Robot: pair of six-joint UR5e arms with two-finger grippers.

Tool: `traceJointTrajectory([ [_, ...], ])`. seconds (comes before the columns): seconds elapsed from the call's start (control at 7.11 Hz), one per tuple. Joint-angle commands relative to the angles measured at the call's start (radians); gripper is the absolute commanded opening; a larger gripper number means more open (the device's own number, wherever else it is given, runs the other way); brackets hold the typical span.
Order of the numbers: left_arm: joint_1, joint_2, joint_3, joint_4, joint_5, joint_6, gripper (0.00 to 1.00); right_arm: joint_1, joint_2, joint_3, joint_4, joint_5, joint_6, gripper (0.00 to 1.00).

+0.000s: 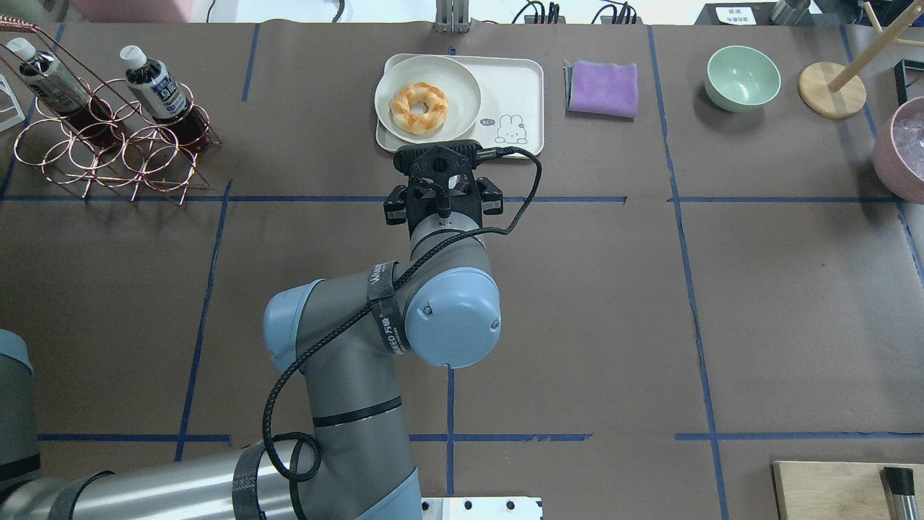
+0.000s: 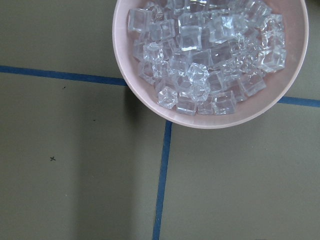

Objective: Place tea on tray
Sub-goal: 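Carry the tea bottle with the left gripper toward the table center, then set the tea bottle upright on the table and withdraw the left arm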

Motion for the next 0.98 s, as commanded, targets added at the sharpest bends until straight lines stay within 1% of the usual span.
traceJointTrajectory([
  [0.0, -0.001, 0.024, -0.098, 0.003, -0.012, 0.013, 1.0, -0.003, 0.002, -0.002, 0.0, 0.0, 0.0, 1.0],
  [0.14, -0.009, 0.057, -0.189, 0.012, -0.094, 0.04, 1.0, 0.0, 0.003, -0.003, 0.0, -0.002, 0.0, 1.0],
  [0.28, -0.038, 0.099, -0.285, 0.047, -0.179, 0.068, 1.0, 0.0, 0.005, -0.003, 0.0, -0.002, 0.0, 1.0],
  [0.42, -0.093, 0.189, -0.382, 0.068, -0.313, 0.091, 1.0, 0.0, 0.005, -0.002, 0.003, -0.003, 0.0, 1.0],
  [0.56, -0.183, 0.287, -0.451, 0.073, -0.503, 0.157, 1.0, 0.0, 0.005, 0.0, 0.006, -0.003, 0.0, 1.0],
  [0.7, -0.278, 0.356, -0.46, 0.084, -0.684, 0.204, 1.0, 0.0, 0.005, 0.001, 0.006, -0.003, 0.0, 1.0],
  [0.84, -0.346, 0.417, -0.46, 0.149, -0.824, 0.322, 1.0, 0.0, 0.005, 0.001, 0.006, -0.003, 0.0, 1.0],
])
